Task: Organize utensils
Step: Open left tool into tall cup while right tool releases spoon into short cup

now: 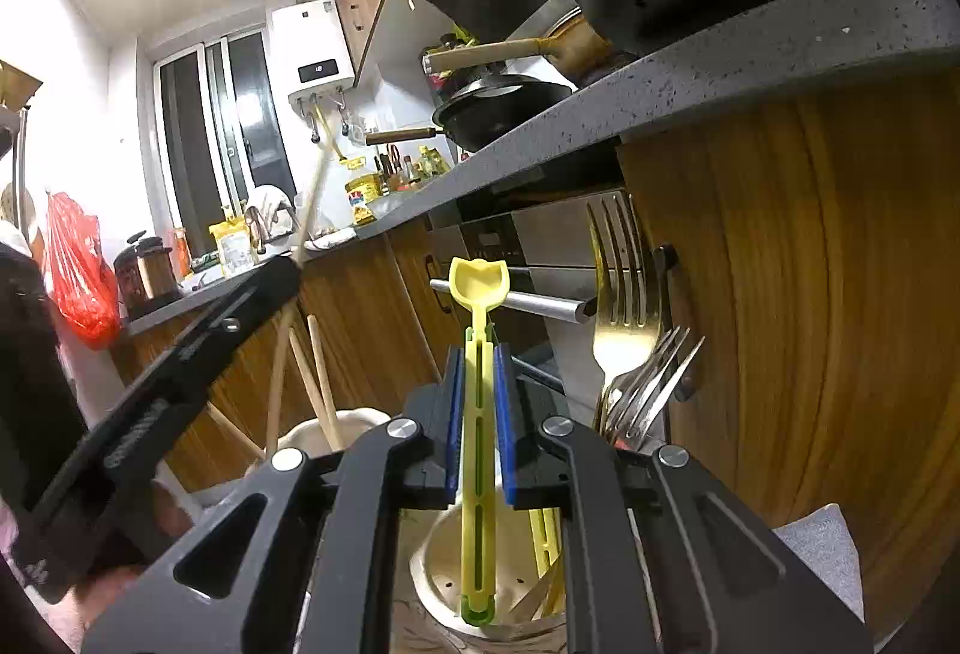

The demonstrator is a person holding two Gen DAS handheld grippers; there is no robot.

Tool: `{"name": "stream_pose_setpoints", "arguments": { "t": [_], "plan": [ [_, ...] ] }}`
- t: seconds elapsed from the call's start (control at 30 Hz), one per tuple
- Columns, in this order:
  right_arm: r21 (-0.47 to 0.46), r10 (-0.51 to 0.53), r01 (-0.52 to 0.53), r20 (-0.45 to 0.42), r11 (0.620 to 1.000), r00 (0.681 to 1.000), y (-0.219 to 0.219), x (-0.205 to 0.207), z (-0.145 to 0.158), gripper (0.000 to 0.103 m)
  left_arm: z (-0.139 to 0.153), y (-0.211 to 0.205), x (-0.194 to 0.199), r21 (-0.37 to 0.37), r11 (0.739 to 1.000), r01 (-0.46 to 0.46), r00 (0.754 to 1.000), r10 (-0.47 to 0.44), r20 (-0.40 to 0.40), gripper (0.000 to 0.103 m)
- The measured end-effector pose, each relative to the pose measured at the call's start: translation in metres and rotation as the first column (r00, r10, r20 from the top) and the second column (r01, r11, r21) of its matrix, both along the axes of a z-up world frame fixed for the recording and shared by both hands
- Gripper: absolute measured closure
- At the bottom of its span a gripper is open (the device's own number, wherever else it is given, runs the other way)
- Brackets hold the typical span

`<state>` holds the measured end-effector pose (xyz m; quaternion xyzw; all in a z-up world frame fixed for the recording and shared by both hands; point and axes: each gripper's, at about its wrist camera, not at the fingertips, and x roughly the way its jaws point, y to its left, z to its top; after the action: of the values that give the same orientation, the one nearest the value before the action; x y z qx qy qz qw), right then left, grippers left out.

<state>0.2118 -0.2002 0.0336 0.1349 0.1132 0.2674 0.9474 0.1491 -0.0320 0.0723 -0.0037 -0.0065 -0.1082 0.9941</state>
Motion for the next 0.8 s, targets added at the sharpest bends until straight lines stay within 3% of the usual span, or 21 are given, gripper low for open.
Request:
{"name": "stream_pose_setpoints", "arguments": {
  "t": [0.37, 0.63, 0.8],
  "plan": [
    [-0.056, 0.009, -0.009, -0.011, 0.998, 1.000, 0.003, -0.001, 0.004, 0.093, -0.016, 0.008, -0.028, 0.007, 0.999, 0.038, 0.994, -0.037, -0.105, 0.098],
    [0.057, 0.022, -0.023, 0.010, 0.998, 1.000, -0.007, 0.004, 0.001, 0.093, -0.027, 0.016, -0.029, -0.024, 0.998, 0.052, 0.989, -0.055, -0.137, 0.098],
    [0.007, -0.019, 0.019, 0.017, 1.000, 1.000, 0.005, 0.012, -0.004, 0.093, -0.029, 0.015, -0.028, -0.019, 0.998, 0.062, 0.989, -0.064, -0.136, 0.098]
  ]
}}
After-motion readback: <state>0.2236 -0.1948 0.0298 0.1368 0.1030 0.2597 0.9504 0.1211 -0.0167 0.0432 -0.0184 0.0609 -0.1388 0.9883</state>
